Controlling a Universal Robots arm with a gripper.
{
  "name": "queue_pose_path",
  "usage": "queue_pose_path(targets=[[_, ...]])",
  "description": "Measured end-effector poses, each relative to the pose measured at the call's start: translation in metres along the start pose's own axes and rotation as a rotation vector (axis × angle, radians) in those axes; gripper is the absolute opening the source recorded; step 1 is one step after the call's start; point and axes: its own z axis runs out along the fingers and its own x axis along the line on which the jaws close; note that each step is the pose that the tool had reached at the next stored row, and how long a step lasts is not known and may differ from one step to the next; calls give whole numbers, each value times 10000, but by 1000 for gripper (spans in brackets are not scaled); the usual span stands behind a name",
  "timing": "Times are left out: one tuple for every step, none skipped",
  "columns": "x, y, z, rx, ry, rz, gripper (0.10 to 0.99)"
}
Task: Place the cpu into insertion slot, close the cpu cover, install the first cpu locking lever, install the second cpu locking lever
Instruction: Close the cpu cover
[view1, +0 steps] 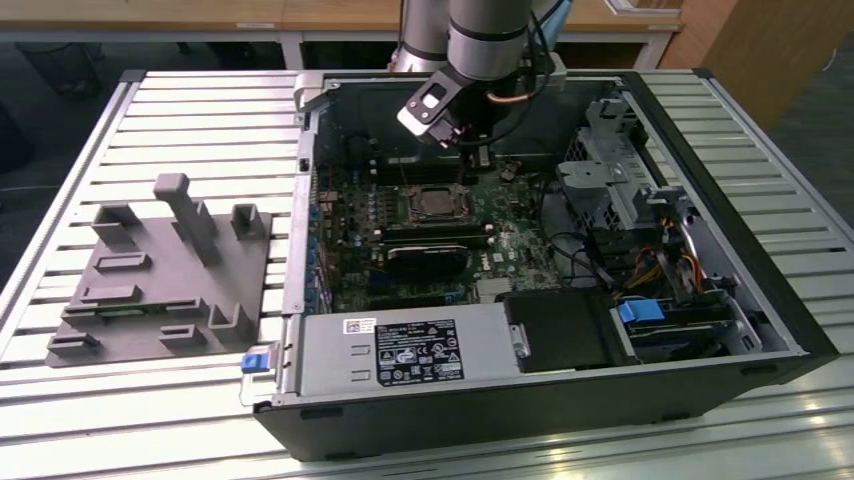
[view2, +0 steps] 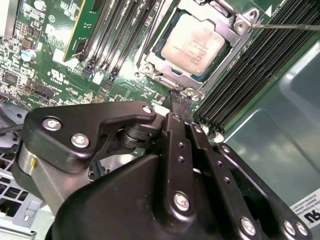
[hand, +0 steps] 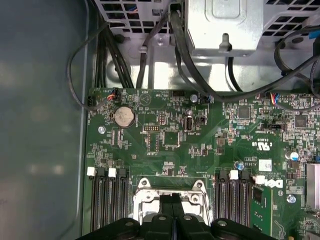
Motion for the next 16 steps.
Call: queue_pose_path(targets=[[0,-8,0,0,1,0,106],[0,-22,-1,0,1,-1,106],[0,-38,-1,0,1,-1,106],[1,-48,-2,0,2,0,106],[1,-58,-2,0,2,0,106],[1,-71,-2,0,2,0,106],[1,-86,-2,-1,3,0,106],[1,-101,0,-2,3,1,106],[1,-109,1,0,2,0,106],[1,-118,1,1,1,0,106],[1,-131,1,1,2,0,106],[1,-146,2,0,6,-1,106],[2,-162,1,0,8,0,106],[2,-178,0,0,10,1,106],[2,-192,-1,0,10,0,106],[2,-205,-1,0,10,1,106]])
